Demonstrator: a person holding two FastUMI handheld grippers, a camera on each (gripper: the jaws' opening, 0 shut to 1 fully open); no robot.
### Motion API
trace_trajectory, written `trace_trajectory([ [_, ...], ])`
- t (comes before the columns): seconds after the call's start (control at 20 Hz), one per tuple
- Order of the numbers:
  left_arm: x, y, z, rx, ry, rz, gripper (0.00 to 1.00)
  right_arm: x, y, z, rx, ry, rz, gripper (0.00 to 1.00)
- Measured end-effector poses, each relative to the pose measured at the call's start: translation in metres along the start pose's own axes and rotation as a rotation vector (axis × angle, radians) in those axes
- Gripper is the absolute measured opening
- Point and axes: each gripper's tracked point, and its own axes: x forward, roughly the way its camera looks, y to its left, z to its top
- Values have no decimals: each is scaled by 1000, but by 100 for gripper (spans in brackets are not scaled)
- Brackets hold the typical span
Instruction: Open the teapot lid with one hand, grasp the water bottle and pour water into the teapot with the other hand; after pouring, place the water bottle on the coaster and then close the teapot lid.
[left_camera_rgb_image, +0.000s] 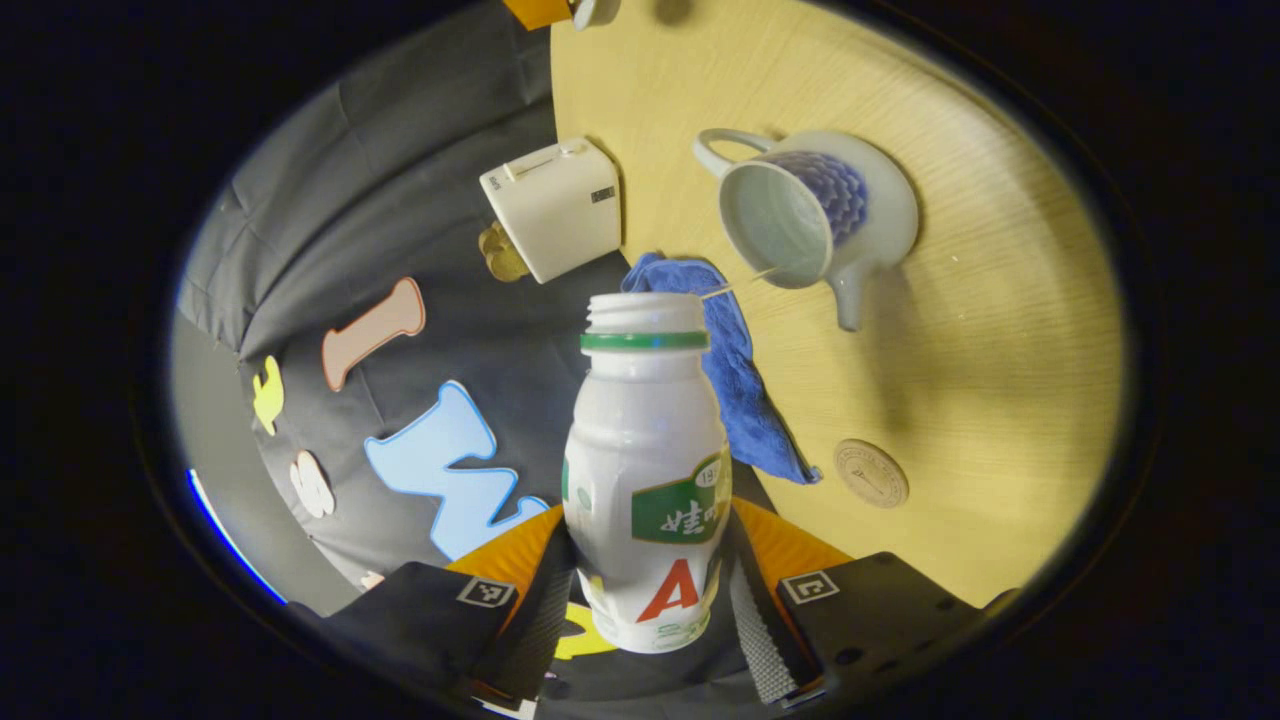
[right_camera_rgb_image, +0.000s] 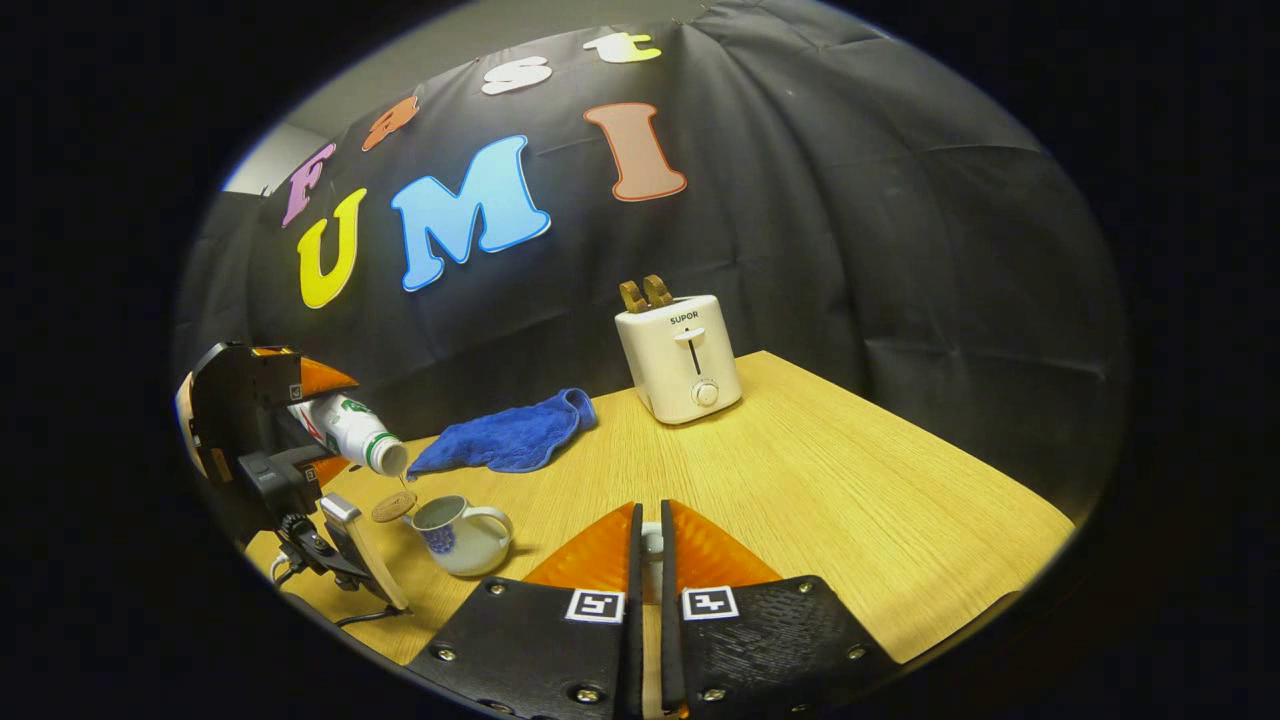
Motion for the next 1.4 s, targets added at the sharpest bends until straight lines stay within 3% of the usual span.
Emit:
trace_trajectory([
  [0.45,1,4,8,53,-14,5,81,-1,-2,0,6,0,1,7],
  [0.5,1,5,9,59,-14,6,87,-1,-2,0,7,-1,1,7],
  [0.65,1,7,12,82,-17,12,87,-2,-4,1,9,-3,0,7],
  [0.7,1,7,12,88,-19,12,81,-2,-4,1,10,-4,-1,7],
  [0.75,0,7,14,93,-20,12,87,-2,-4,0,11,-4,-1,6],
  [0.85,0,8,15,94,-24,13,87,-2,-5,0,12,-3,0,7],
  [1.15,-2,5,11,51,-25,8,77,-2,-3,-1,9,1,2,7],
  [1.4,-2,-5,1,-82,-17,4,87,-2,0,-1,0,1,8,7],
])
